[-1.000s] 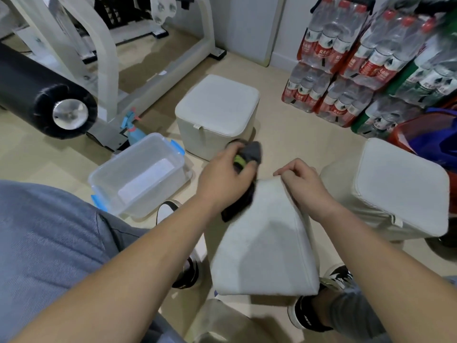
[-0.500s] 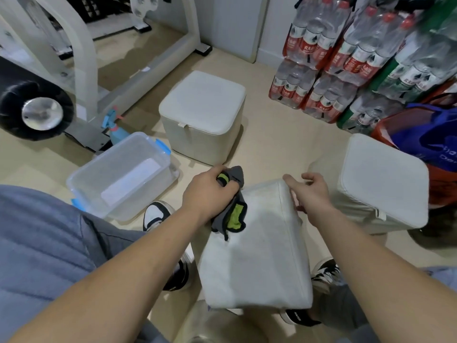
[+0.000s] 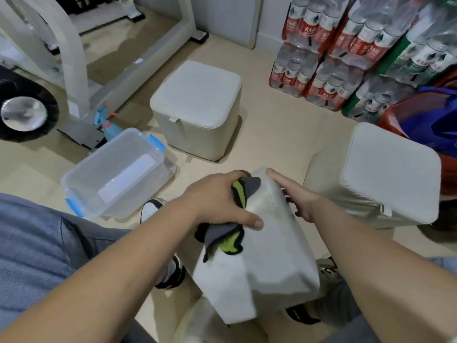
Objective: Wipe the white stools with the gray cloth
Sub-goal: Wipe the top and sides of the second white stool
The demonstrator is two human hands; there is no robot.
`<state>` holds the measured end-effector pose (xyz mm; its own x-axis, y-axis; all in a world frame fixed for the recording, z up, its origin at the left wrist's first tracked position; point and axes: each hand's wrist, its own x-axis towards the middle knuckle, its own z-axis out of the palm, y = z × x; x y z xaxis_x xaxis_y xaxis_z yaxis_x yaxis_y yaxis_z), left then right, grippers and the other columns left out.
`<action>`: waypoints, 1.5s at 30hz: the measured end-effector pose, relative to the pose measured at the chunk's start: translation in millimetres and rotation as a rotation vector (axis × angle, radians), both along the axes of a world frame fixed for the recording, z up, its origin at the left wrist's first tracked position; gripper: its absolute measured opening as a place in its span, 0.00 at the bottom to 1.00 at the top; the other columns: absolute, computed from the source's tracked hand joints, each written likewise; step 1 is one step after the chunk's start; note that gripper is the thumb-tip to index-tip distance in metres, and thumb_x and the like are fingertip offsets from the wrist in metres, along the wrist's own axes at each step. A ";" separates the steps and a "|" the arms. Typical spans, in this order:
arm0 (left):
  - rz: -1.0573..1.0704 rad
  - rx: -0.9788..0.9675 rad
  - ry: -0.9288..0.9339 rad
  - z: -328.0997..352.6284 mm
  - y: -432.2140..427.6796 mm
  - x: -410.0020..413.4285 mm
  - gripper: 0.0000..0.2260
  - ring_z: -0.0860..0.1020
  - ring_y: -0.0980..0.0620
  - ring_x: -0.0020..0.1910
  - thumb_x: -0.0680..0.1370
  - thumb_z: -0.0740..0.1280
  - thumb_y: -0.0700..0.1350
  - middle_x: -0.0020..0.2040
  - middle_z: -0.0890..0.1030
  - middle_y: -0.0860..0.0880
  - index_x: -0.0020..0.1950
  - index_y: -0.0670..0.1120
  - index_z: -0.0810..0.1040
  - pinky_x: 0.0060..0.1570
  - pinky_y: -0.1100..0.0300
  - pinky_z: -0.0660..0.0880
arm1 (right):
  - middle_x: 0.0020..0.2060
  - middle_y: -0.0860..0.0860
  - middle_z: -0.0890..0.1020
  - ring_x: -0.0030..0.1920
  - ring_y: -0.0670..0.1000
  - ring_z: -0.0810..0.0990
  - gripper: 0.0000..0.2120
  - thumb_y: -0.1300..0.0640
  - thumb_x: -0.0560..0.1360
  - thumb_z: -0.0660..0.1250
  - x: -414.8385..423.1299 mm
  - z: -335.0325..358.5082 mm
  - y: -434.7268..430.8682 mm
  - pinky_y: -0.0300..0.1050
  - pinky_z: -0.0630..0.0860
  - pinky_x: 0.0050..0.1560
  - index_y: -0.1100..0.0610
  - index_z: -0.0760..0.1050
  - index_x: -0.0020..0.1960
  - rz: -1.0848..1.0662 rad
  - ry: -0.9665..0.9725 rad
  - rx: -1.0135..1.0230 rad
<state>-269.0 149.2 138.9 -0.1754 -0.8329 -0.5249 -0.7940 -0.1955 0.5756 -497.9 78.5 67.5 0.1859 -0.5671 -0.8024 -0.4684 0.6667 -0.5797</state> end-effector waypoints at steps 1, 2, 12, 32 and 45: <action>0.001 0.029 0.035 0.3 -3.6 9.1 0.49 0.81 0.56 0.59 0.54 0.82 0.71 0.60 0.82 0.63 0.73 0.68 0.69 0.62 0.53 0.79 | 0.54 0.50 0.86 0.47 0.45 0.81 0.30 0.25 0.75 0.65 0.8 -6.1 -2.0 0.43 0.75 0.50 0.49 0.84 0.58 -0.052 0.022 -0.029; 0.003 0.058 0.072 0.8 -5.9 17.4 0.49 0.81 0.58 0.59 0.54 0.84 0.69 0.60 0.82 0.63 0.72 0.68 0.70 0.63 0.54 0.79 | 0.54 0.53 0.87 0.42 0.47 0.82 0.34 0.24 0.73 0.67 2.9 -11.9 -2.8 0.41 0.75 0.41 0.53 0.85 0.59 -0.118 0.037 -0.066; -0.131 -0.129 -0.154 12.4 12.4 14.3 0.55 0.77 0.55 0.58 0.51 0.78 0.76 0.60 0.75 0.61 0.74 0.68 0.62 0.59 0.54 0.77 | 0.56 0.56 0.89 0.57 0.58 0.88 0.43 0.22 0.65 0.74 20.6 -17.5 -12.7 0.53 0.80 0.64 0.55 0.84 0.65 -0.126 -0.183 0.106; -0.189 -0.505 -0.007 -50.6 44.9 -8.3 0.34 0.79 0.49 0.58 0.70 0.76 0.67 0.62 0.79 0.53 0.72 0.57 0.71 0.53 0.52 0.78 | 0.58 0.49 0.81 0.58 0.52 0.81 0.23 0.37 0.66 0.79 10.0 25.6 -10.1 0.59 0.80 0.63 0.43 0.72 0.53 -0.196 0.092 -0.694; 0.062 -0.723 -0.151 -68.9 39.9 -61.2 0.28 0.68 0.42 0.62 0.81 0.59 0.69 0.70 0.70 0.47 0.80 0.65 0.61 0.54 0.43 0.72 | 0.60 0.48 0.80 0.59 0.54 0.80 0.14 0.32 0.75 0.62 3.9 12.1 -5.3 0.58 0.77 0.66 0.37 0.74 0.56 -0.295 0.235 -0.731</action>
<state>-330.1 189.1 69.9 -0.0860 -0.9859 0.1437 -0.8746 0.1438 0.4630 -494.0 73.2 79.5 -0.1796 -0.9609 -0.2109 -0.4962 0.2736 -0.8240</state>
